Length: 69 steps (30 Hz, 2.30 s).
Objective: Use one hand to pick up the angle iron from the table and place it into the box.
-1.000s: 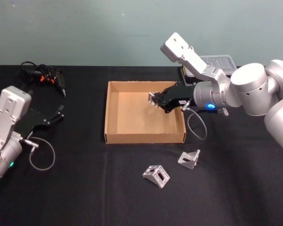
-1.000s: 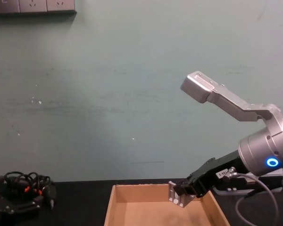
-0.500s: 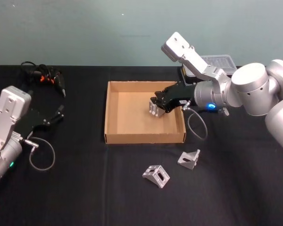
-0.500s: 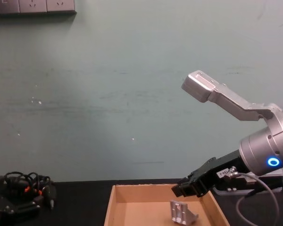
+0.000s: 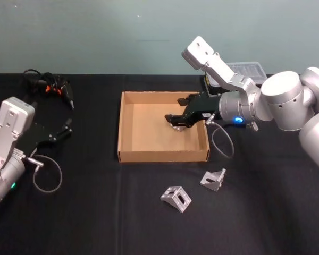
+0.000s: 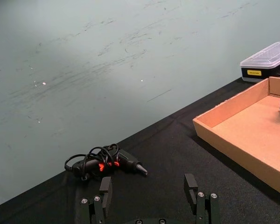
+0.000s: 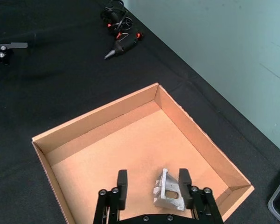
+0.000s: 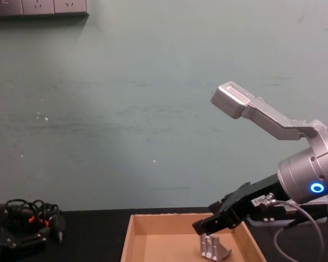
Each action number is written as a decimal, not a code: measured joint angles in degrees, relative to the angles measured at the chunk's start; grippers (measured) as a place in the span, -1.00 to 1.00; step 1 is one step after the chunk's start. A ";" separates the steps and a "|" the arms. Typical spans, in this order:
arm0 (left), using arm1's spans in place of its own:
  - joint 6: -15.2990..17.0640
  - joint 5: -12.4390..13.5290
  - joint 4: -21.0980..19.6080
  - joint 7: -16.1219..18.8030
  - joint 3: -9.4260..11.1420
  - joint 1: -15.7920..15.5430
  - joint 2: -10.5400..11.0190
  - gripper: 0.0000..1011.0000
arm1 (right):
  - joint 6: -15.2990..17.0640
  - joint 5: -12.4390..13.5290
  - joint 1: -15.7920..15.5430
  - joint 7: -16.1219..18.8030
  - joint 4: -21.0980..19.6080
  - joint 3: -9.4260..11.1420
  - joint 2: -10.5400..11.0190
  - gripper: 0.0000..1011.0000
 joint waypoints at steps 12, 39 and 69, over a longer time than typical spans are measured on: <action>0.00 0.00 0.00 0.00 0.00 0.00 0.00 1.00 | 0.56 2.23 -6.93 -1.74 -12.17 5.12 5.61 0.95; 0.00 0.00 0.00 0.00 0.00 0.00 0.00 1.00 | 4.64 18.03 -40.68 -8.68 -46.51 20.87 26.28 0.98; 0.00 0.00 0.00 0.00 0.00 0.00 0.00 1.00 | 1.82 11.39 -34.52 -7.37 -36.41 13.19 24.04 0.98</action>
